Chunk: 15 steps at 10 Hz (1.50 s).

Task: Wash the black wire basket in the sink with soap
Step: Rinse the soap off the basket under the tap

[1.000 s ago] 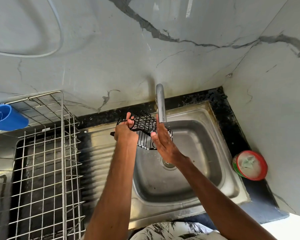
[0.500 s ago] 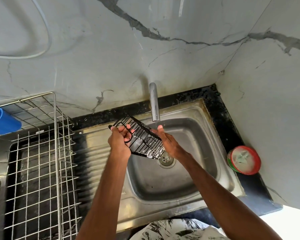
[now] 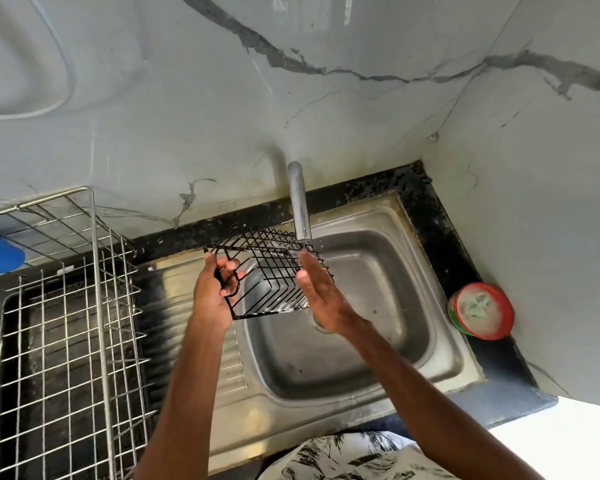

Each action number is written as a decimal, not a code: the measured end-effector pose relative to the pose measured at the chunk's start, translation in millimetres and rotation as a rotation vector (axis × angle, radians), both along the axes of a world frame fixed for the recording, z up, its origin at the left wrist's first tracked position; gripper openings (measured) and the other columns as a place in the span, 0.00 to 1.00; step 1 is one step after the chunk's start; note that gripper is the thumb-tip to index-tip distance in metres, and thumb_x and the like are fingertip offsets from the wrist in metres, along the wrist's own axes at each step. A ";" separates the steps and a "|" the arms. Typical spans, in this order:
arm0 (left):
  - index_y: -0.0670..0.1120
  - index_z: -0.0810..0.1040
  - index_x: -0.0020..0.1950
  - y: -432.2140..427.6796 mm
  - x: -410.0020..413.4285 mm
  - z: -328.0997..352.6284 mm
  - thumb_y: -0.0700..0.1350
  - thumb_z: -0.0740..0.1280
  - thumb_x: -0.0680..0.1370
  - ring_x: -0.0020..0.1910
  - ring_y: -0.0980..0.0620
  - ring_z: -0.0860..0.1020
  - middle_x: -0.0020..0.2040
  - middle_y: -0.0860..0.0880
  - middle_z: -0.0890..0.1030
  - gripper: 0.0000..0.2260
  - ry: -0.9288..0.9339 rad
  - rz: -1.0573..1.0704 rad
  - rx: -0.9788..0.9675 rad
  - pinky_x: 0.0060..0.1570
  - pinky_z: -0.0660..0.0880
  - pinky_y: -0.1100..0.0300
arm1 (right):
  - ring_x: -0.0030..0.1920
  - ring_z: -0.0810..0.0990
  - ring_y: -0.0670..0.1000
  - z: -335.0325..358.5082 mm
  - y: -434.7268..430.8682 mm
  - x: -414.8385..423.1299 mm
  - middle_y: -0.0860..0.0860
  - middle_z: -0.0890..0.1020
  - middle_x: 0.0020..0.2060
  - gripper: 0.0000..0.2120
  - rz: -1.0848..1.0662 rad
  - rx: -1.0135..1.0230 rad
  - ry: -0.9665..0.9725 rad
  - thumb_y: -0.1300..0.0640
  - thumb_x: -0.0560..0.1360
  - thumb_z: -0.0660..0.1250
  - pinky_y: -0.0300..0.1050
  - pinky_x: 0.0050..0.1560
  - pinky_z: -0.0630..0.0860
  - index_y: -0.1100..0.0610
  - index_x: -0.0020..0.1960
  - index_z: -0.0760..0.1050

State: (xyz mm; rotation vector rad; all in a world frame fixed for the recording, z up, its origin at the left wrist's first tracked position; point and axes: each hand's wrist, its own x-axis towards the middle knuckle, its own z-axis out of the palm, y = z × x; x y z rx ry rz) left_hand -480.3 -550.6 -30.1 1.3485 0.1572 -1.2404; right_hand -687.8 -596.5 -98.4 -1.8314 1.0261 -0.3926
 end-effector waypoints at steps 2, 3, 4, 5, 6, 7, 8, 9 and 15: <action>0.50 0.69 0.42 -0.9 2.1 -3.2 0.55 0.53 0.88 0.23 0.59 0.74 0.28 0.55 0.76 0.18 0.002 0.002 0.012 0.14 0.56 0.68 | 0.80 0.40 0.41 12.1 -9.1 -15.2 0.36 0.42 0.78 0.30 0.019 0.341 0.232 0.27 0.79 0.41 0.48 0.81 0.43 0.36 0.77 0.44; 0.51 0.69 0.42 -1.1 3.9 -6.3 0.55 0.54 0.88 0.23 0.59 0.74 0.28 0.56 0.75 0.18 -0.011 0.000 0.017 0.15 0.56 0.68 | 0.79 0.38 0.38 40.6 4.2 11.8 0.41 0.41 0.80 0.38 0.092 0.203 0.177 0.24 0.77 0.39 0.46 0.80 0.42 0.42 0.80 0.43; 0.52 0.70 0.41 0.4 6.8 -6.9 0.56 0.54 0.88 0.23 0.60 0.74 0.28 0.56 0.75 0.18 -0.020 -0.033 0.030 0.16 0.54 0.68 | 0.81 0.40 0.44 58.9 24.7 26.3 0.50 0.43 0.81 0.36 0.165 0.070 0.134 0.34 0.83 0.40 0.48 0.81 0.43 0.56 0.82 0.44; 0.53 0.69 0.40 1.5 10.4 -3.8 0.56 0.54 0.88 0.24 0.60 0.75 0.27 0.56 0.74 0.18 0.002 -0.055 0.014 0.15 0.55 0.69 | 0.82 0.41 0.50 50.6 20.0 34.1 0.52 0.43 0.82 0.33 0.116 -0.019 0.031 0.38 0.85 0.41 0.57 0.81 0.45 0.57 0.82 0.43; 0.51 0.70 0.42 -0.7 6.1 0.3 0.56 0.55 0.87 0.24 0.57 0.75 0.27 0.55 0.73 0.17 -0.007 -0.090 -0.008 0.13 0.58 0.70 | 0.81 0.39 0.55 45.4 3.3 38.6 0.54 0.42 0.82 0.33 0.149 -0.048 -0.018 0.39 0.85 0.42 0.69 0.78 0.47 0.58 0.82 0.40; 0.49 0.71 0.42 -5.6 -7.6 4.6 0.55 0.55 0.88 0.23 0.56 0.75 0.26 0.53 0.74 0.18 -0.067 -0.140 0.011 0.13 0.58 0.70 | 0.82 0.40 0.54 56.5 -16.6 55.2 0.54 0.42 0.82 0.33 0.099 -0.039 0.008 0.40 0.85 0.42 0.65 0.80 0.47 0.59 0.82 0.39; 0.48 0.71 0.42 -4.8 -15.9 6.2 0.55 0.55 0.88 0.23 0.55 0.75 0.26 0.53 0.74 0.18 -0.086 -0.163 0.025 0.14 0.58 0.69 | 0.82 0.44 0.57 52.3 -26.2 55.8 0.58 0.46 0.82 0.29 0.126 -0.040 -0.117 0.46 0.87 0.45 0.56 0.81 0.46 0.58 0.82 0.43; 0.49 0.73 0.42 -2.2 -17.6 2.8 0.58 0.58 0.86 0.23 0.55 0.72 0.28 0.52 0.75 0.18 -0.071 -0.165 0.020 0.15 0.59 0.69 | 0.78 0.51 0.42 43.4 -30.8 32.2 0.47 0.51 0.80 0.30 -0.011 0.163 0.000 0.37 0.84 0.44 0.28 0.75 0.49 0.49 0.82 0.45; 0.50 0.71 0.41 5.0 -3.8 -8.9 0.58 0.56 0.86 0.21 0.56 0.70 0.26 0.54 0.72 0.18 -0.032 -0.125 -0.009 0.13 0.58 0.69 | 0.82 0.47 0.60 47.0 29.6 22.4 0.60 0.48 0.82 0.30 0.135 -0.196 -0.229 0.57 0.84 0.53 0.66 0.79 0.49 0.68 0.80 0.47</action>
